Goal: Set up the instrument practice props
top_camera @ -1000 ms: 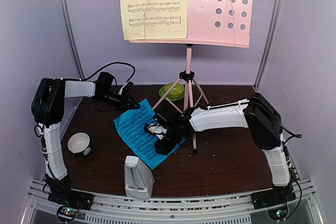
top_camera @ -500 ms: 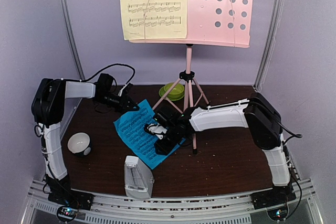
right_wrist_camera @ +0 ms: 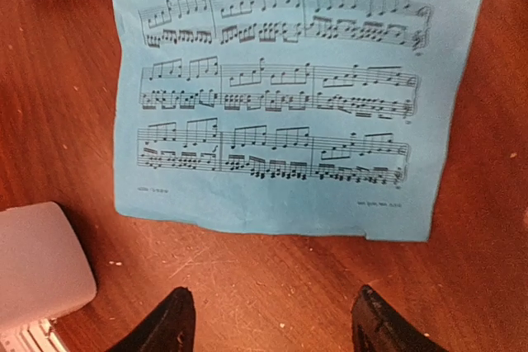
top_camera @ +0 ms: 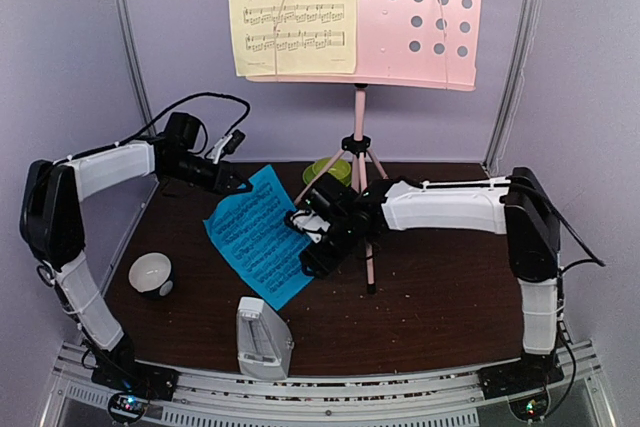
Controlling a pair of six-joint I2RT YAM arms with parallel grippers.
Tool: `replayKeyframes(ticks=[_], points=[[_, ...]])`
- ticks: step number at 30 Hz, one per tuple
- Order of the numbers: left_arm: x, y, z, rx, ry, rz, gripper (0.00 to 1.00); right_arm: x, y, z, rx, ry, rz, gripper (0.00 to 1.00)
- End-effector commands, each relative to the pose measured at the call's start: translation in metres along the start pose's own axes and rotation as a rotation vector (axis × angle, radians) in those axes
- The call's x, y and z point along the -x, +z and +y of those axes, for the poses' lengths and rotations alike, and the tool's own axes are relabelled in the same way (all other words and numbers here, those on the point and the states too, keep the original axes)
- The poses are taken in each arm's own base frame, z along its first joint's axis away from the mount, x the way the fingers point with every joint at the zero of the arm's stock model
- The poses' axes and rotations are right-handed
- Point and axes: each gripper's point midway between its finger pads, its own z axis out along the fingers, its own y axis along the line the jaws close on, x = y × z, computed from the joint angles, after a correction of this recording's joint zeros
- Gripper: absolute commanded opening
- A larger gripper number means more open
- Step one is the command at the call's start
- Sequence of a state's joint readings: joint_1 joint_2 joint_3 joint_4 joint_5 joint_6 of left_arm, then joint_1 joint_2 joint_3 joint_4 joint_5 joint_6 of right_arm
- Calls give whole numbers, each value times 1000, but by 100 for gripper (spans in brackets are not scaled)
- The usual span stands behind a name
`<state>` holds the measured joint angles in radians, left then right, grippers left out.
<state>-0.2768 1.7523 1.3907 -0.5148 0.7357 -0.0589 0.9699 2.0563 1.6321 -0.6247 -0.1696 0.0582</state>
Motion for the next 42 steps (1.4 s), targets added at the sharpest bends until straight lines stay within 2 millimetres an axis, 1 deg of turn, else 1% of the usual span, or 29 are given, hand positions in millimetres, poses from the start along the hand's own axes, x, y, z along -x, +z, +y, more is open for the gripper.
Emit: replayKeyframes(ticks=[1, 4, 7, 11, 14, 18, 20, 26, 30, 32, 35, 38, 41, 42], points=[[-5, -19, -17, 87, 142, 6, 0, 36, -60, -6, -44, 30, -162, 70], [-3, -29, -33, 114, 220, 4, 0, 40, -79, -6, -46, 61, -221, 76], [0, -41, -44, 135, 265, -18, 0, 41, -95, -5, -35, 90, -276, 79], [5, -61, -52, 179, 336, -43, 0, 42, -109, -1, -9, 109, -324, 83], [6, -72, -59, 195, 383, -52, 0, 40, -116, 1, 3, 122, -353, 86], [7, -84, -70, 194, 422, -78, 0, 37, -126, 1, 1, 118, -391, 87], [8, -89, -75, 203, 431, -93, 0, 36, -135, 0, -2, 114, -413, 88], [5, -106, -95, 235, 460, -106, 0, 40, -168, 3, 9, 79, -508, 88], [4, -115, -114, 253, 477, -137, 0, 39, -190, 6, 25, 63, -564, 88], [2, -119, -121, 267, 496, -139, 0, 38, -200, 8, 34, 62, -603, 89], [-3, -126, -128, 286, 500, -130, 0, 34, -212, 11, 51, 56, -639, 89], [-3, -133, -136, 310, 520, -124, 0, 31, -223, 12, 56, 43, -659, 89], [-4, -138, -148, 309, 534, -130, 0, 25, -231, 14, 68, 43, -690, 89], [-5, -138, -154, 303, 542, -132, 0, 23, -237, 14, 73, 43, -709, 89]])
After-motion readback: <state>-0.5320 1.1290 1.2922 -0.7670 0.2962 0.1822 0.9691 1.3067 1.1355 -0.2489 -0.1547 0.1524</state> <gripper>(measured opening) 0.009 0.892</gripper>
